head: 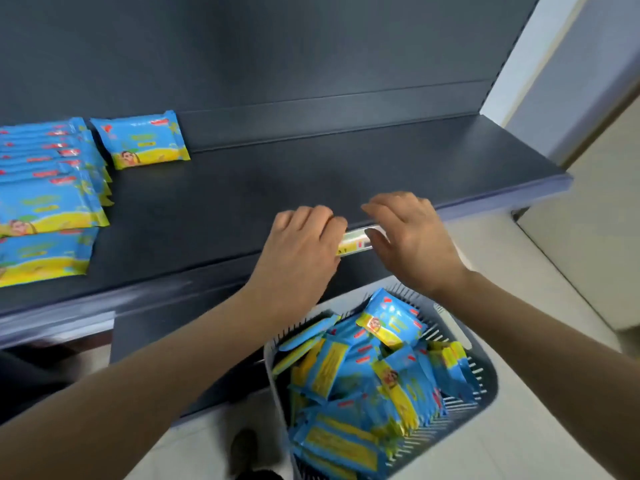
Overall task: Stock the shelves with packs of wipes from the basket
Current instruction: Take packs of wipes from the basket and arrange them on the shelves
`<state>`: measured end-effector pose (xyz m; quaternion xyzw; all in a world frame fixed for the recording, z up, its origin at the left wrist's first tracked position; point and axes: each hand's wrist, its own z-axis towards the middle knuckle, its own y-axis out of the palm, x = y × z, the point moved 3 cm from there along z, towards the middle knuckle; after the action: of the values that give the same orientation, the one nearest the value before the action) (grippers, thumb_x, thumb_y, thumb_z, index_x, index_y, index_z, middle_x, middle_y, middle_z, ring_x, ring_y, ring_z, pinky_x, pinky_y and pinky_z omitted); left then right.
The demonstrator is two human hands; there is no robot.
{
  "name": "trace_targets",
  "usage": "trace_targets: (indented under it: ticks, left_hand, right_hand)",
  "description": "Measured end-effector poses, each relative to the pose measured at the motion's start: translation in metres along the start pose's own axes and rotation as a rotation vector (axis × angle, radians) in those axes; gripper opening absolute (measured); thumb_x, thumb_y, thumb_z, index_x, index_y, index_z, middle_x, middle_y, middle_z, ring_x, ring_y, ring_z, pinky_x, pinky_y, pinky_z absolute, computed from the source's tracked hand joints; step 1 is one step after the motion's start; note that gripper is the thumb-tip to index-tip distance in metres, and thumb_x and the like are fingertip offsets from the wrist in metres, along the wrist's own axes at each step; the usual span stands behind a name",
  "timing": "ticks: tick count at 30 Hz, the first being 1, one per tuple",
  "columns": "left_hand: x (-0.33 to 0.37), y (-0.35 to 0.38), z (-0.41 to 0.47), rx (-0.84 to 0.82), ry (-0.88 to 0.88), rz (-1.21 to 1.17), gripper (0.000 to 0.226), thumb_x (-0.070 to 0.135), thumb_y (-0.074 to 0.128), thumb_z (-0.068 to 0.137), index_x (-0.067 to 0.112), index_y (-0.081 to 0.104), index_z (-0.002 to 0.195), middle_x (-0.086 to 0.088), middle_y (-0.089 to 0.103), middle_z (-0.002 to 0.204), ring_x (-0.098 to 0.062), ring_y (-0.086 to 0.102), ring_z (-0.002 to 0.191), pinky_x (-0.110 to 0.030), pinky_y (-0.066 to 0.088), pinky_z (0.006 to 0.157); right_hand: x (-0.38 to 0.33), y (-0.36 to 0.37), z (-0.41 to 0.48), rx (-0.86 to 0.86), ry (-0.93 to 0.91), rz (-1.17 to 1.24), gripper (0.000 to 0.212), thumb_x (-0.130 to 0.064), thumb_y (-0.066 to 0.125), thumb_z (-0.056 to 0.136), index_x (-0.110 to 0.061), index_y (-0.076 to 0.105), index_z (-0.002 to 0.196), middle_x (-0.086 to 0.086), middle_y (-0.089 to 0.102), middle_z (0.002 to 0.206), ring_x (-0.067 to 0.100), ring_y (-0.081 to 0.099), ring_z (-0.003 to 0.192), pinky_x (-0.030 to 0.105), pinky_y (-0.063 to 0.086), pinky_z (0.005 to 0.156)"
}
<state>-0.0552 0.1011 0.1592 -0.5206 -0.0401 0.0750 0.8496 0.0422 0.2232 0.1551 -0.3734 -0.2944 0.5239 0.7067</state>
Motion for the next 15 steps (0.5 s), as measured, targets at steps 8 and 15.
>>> trace_targets:
  ticks: [8, 15]
  left_hand:
    - [0.064, 0.121, -0.066, -0.521, -0.138, -0.009, 0.035, 0.033, 0.048, 0.091, 0.019, 0.043, 0.122, -0.001, 0.046, 0.117, -0.021, 0.044, 0.109, -0.034, 0.031, 0.092]
    - [0.036, 0.158, -0.086, -0.672, -0.234, 0.101, 0.038, 0.031, 0.051, 0.091, 0.016, 0.043, 0.125, -0.004, 0.048, 0.125, -0.024, 0.046, 0.114, -0.035, 0.034, 0.092]
  right_hand:
    - [0.058, 0.085, -0.136, -0.724, 0.174, 0.084, 0.044, -0.026, 0.055, 0.089, -0.012, 0.048, 0.131, 0.009, 0.051, 0.131, 0.029, 0.046, 0.121, 0.038, 0.037, 0.100]
    - [0.080, 0.129, -0.162, -1.008, 0.371, 0.013, 0.054, -0.030, 0.057, 0.089, -0.010, 0.037, 0.136, 0.011, 0.045, 0.137, 0.033, 0.044, 0.125, 0.045, 0.039, 0.100]
